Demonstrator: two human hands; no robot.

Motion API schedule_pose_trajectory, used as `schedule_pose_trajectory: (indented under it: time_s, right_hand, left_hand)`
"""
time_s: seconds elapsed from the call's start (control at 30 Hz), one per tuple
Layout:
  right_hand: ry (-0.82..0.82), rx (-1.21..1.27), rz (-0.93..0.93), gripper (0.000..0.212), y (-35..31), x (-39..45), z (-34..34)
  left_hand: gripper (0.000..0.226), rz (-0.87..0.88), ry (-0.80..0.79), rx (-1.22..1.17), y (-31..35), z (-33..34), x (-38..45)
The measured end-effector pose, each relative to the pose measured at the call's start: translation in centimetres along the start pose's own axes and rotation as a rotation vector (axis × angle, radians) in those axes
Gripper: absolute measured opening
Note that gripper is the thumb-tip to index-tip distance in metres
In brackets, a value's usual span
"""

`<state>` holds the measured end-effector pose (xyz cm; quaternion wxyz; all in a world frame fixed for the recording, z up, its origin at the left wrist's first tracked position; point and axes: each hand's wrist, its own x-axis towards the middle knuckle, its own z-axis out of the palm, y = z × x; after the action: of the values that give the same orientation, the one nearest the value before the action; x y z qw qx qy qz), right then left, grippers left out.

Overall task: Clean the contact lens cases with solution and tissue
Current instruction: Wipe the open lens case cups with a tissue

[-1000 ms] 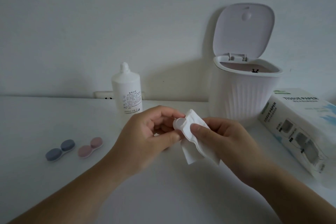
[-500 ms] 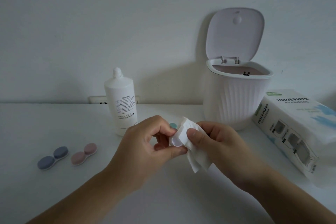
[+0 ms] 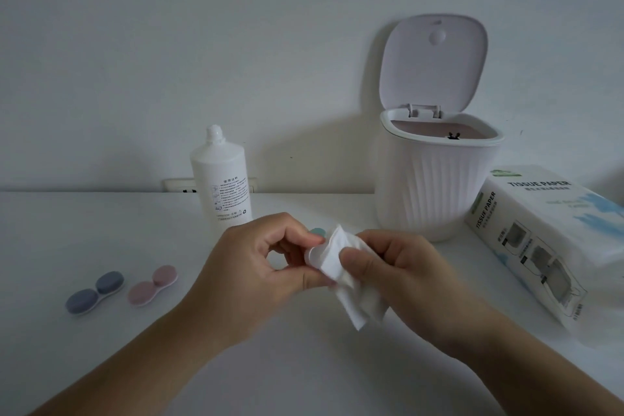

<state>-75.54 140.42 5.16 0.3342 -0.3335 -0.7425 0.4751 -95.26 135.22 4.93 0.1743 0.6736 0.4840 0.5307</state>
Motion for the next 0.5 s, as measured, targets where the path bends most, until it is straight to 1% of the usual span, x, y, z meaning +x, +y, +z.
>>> schedule_pose_trajectory:
  time_s: [0.07, 0.13, 0.2, 0.3, 0.4, 0.47, 0.5]
  right_hand:
    - [0.022, 0.066, -0.017, 0.026, 0.1, 0.0, 0.1]
    - [0.047, 0.115, -0.038, 0.027, 0.2, 0.0, 0.3]
    - [0.057, 0.105, -0.048, 0.028, 0.3, 0.0, 0.5]
    - [0.019, 0.049, -0.025, 0.023, 0.4, 0.0, 0.3]
    - [-0.055, -0.105, 0.009, 0.032, 0.4, 0.0, 0.2]
    - [-0.095, -0.236, 0.009, 0.042, 0.5, -0.1, 0.3]
    - [-0.090, -0.264, 0.003, 0.045, 0.6, -0.1, 0.4]
  left_hand:
    - [0.033, 0.042, 0.039, 0.019, 0.3, 0.6, -0.3]
    - [0.030, 0.070, 0.054, 0.032, 0.5, 1.0, -0.4]
    - [0.029, 0.074, 0.056, 0.050, 0.3, 1.0, -0.4]
    - [0.022, 0.036, 0.015, 0.064, -0.1, 0.5, -0.3]
    - [0.018, -0.023, -0.096, 0.070, -0.6, -0.6, 0.1]
    - [0.018, -0.024, -0.198, 0.108, -0.7, -1.2, 0.3]
    - [0.016, -0.018, -0.218, 0.115, -0.7, -1.3, 0.4]
